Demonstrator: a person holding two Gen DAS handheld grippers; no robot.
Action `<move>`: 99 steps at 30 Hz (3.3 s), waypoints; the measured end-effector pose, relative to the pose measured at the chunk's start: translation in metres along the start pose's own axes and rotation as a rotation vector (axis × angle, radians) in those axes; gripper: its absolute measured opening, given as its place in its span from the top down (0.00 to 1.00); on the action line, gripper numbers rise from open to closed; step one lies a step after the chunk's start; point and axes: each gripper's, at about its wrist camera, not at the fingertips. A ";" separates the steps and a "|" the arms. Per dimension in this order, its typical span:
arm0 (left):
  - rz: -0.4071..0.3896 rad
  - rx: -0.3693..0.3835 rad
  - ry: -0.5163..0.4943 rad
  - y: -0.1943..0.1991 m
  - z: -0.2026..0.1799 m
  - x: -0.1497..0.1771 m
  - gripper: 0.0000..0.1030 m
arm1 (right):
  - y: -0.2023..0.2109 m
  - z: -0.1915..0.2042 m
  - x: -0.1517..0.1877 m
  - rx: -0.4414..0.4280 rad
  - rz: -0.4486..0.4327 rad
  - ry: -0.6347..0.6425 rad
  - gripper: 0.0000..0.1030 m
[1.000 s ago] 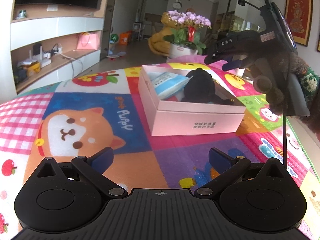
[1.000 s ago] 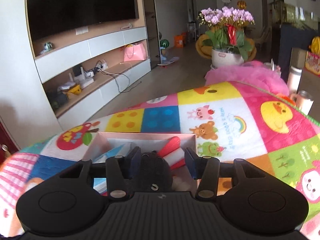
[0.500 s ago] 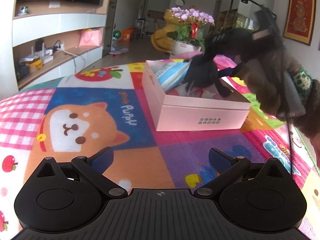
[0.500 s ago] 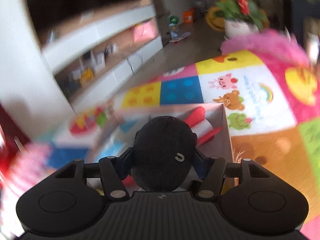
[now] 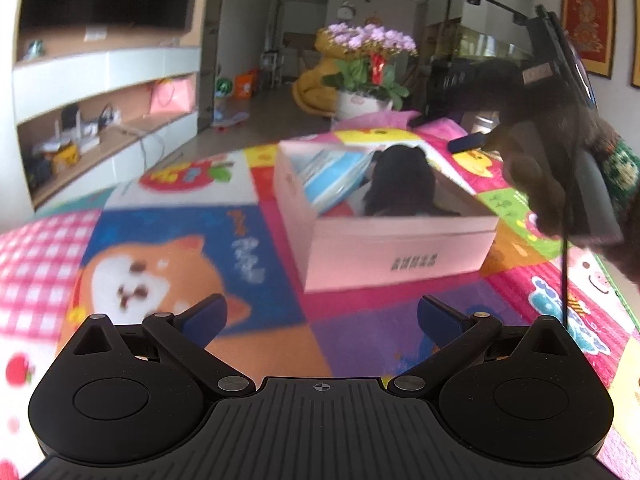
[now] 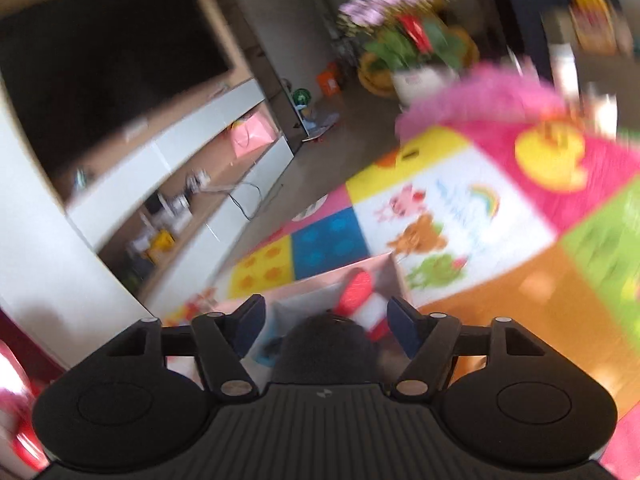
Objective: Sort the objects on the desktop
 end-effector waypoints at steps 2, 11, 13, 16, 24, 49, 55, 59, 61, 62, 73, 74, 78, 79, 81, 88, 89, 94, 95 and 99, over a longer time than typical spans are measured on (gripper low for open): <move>-0.016 0.005 -0.017 -0.002 -0.008 -0.007 0.00 | 0.000 0.003 0.002 0.013 0.061 0.073 0.62; -0.004 0.006 -0.067 -0.005 -0.029 -0.007 0.00 | -0.009 -0.006 0.034 -0.095 0.246 -0.067 0.67; 0.006 -0.013 -0.076 -0.006 -0.028 -0.003 0.00 | -0.003 -0.005 0.035 -0.084 0.220 -0.038 0.67; 0.026 -0.041 -0.065 -0.008 -0.024 0.001 0.00 | 0.016 -0.001 0.040 -0.074 0.160 0.025 0.67; 0.024 -0.050 -0.076 -0.002 -0.024 0.003 0.00 | 0.011 0.002 0.019 0.023 0.011 0.134 0.66; 0.048 -0.158 -0.086 0.028 -0.009 0.055 0.00 | 0.153 0.046 0.208 0.012 0.165 0.364 0.00; 0.064 -0.196 -0.071 0.015 -0.017 0.051 0.00 | 0.145 0.044 0.209 0.110 0.135 0.350 0.00; 0.095 -0.204 -0.084 0.007 -0.022 0.051 0.00 | 0.119 0.037 0.200 0.164 0.200 0.343 0.00; 0.109 -0.209 -0.062 0.003 -0.020 0.051 0.00 | 0.112 0.031 0.197 0.167 0.208 0.299 0.00; 0.118 -0.205 -0.043 0.001 -0.019 0.051 0.00 | 0.110 0.029 0.197 0.173 0.209 0.274 0.00; 0.123 -0.213 -0.023 0.000 -0.017 0.051 0.00 | 0.101 0.027 0.195 0.200 0.149 0.273 0.00; 0.123 -0.214 -0.025 0.001 -0.018 0.052 0.00 | 0.101 0.027 0.195 0.200 0.149 0.272 0.00; 0.125 -0.209 -0.018 0.000 -0.018 0.052 0.00 | 0.101 0.027 0.195 0.200 0.149 0.272 0.00; 0.126 -0.209 -0.018 0.000 -0.018 0.052 0.00 | 0.100 0.027 0.195 0.200 0.149 0.272 0.00; 0.126 -0.208 -0.018 0.001 -0.018 0.052 0.00 | 0.101 0.027 0.195 0.200 0.149 0.272 0.00; 0.126 -0.208 -0.018 0.000 -0.018 0.052 0.00 | 0.101 0.027 0.195 0.200 0.149 0.272 0.00; 0.126 -0.208 -0.018 0.000 -0.018 0.052 0.00 | 0.101 0.027 0.195 0.200 0.149 0.272 0.00; 0.126 -0.208 -0.018 0.000 -0.018 0.052 0.00 | 0.101 0.027 0.195 0.200 0.149 0.272 0.00; 0.126 -0.208 -0.018 0.001 -0.018 0.052 0.00 | 0.101 0.027 0.195 0.200 0.149 0.272 0.00; 0.126 -0.208 -0.018 0.000 -0.018 0.052 0.00 | 0.101 0.027 0.195 0.200 0.149 0.272 0.00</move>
Point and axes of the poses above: each gripper's, at about its wrist camera, not at the fingertips, and y roughly against the way its jaws point, z to its left, x to its underside, and after that the axes turned 15 degrees about -x, right-handed
